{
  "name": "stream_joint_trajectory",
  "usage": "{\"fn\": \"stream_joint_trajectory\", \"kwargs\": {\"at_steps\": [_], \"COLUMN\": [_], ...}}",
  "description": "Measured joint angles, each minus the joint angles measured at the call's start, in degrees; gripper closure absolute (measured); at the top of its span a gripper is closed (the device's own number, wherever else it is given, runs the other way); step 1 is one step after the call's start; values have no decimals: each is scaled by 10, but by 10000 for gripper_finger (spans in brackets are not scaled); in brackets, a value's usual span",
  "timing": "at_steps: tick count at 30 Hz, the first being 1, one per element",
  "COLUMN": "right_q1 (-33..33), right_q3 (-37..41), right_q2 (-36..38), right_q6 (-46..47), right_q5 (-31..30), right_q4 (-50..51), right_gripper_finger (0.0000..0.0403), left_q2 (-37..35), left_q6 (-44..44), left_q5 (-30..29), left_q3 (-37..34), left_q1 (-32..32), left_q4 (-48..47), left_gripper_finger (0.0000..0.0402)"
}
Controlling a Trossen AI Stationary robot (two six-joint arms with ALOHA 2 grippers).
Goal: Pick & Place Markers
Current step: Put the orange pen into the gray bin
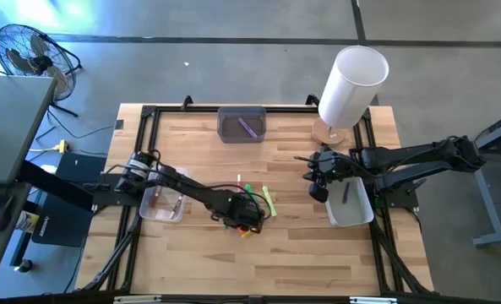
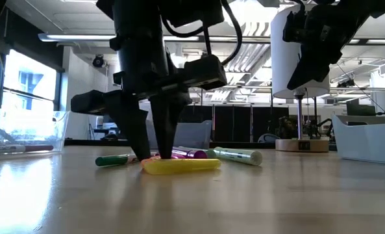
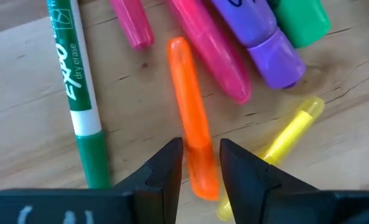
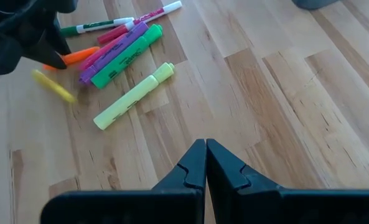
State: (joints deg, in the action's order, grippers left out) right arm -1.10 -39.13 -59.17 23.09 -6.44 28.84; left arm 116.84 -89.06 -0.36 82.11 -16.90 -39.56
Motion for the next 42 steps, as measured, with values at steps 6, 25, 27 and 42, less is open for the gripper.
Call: {"fn": "stream_joint_trajectory", "kwargs": {"at_steps": [6,25,27,42], "right_q1": [0,0,0,0], "right_q3": [0,0,0,0], "right_q2": [0,0,0,6], "right_q6": [4,4,2,51], "right_q5": [4,4,4,77], "right_q4": [0,0,-4,-233], "right_gripper_finger": [403,403,403,398], "left_q2": [10,-50,-77,-177], "left_q6": [0,2,7,205], "left_q5": [-1,1,-21,-226], "left_q3": [1,-3,-3,74], "left_q1": [0,-5,-4,-3], "left_q4": [-2,-32,-42,-11], "left_gripper_finger": [300,378,378,378]}}
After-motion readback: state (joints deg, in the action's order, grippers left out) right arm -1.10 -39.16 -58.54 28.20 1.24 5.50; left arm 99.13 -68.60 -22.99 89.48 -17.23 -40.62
